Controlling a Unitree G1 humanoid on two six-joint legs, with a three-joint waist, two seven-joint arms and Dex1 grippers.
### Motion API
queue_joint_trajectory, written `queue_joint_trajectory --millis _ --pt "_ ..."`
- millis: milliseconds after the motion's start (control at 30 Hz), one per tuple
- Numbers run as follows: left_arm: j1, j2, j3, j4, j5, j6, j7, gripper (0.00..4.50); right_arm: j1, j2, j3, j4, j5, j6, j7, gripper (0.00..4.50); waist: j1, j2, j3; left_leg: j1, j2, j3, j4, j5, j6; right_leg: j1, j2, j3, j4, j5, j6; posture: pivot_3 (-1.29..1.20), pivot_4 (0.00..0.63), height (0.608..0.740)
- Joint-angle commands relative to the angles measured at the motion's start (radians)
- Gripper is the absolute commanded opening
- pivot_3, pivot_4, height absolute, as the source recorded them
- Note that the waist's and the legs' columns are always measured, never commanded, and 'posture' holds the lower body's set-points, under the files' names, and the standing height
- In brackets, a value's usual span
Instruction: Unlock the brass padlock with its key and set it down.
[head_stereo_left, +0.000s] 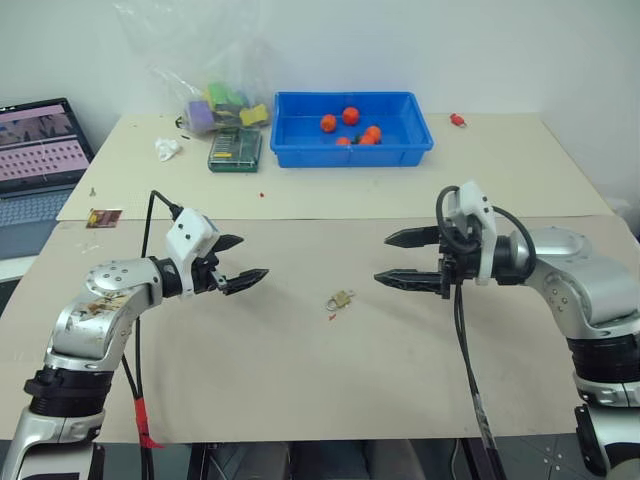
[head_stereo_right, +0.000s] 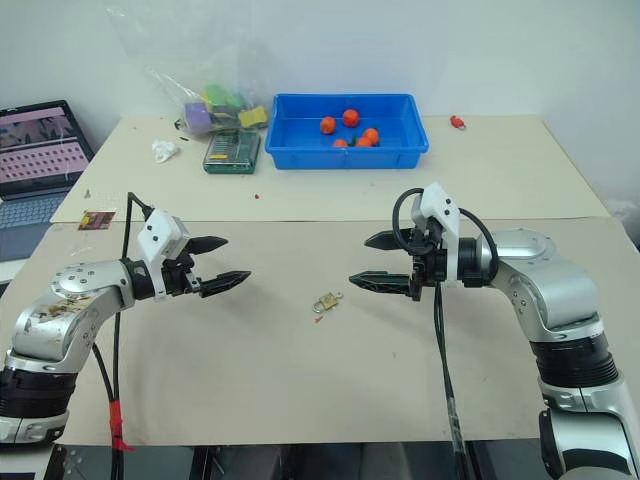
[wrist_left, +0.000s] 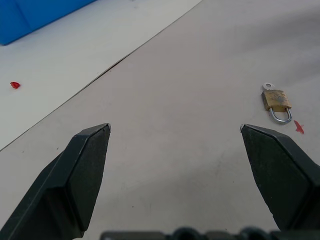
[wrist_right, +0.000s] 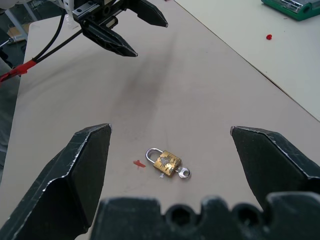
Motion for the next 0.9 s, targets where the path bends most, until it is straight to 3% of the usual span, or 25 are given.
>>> queue_joint_trajectory --millis 33,233,533,900 --pt "-0.034 -0.001 0.033 -0.015 -0.047 -0.003 -0.035 4.42 0.005 -0.004 -0.023 -0.036 0.007 -0.017 -0.004 4.5 0.0 0.0 0.0 0.0 0.0 0.0 0.0 0.0 0.0 0.0 0.0 0.0 0.0 0.0 0.0 0.0 0.15 0.74" --pt "-0.084 0.013 0.003 -0.024 -0.128 0.042 -0.153 4.42 0.07 -0.022 -0.081 -0.135 0.046 0.022 -0.053 4.5 0.003 0.0 0.0 0.0 0.0 0.0 0.0 0.0 0.0 0.0 0.0 0.0 0.0 0.0 0.0 0.0 0.15 0.74" --pt "-0.105 -0.044 -0.139 -0.021 -0.046 -0.032 -0.193 4.42 0.18 -0.029 -0.126 -0.279 0.108 0.085 -0.132 4.5 0.003 0.0 0.0 0.0 0.0 0.0 0.0 -0.002 0.004 0.001 0.0 0.0 0.0 0.0 0.0 0.0 0.15 0.74" --pt "-0.037 -0.288 -0.294 -0.166 0.085 0.062 0.126 4.42 0.194 -0.056 -0.138 -0.299 0.077 0.093 -0.231 4.5 0.003 0.0 0.0 0.0 0.0 0.001 0.001 -0.002 0.004 0.001 0.0 0.001 0.0 0.0 0.0 0.0 0.15 0.74"
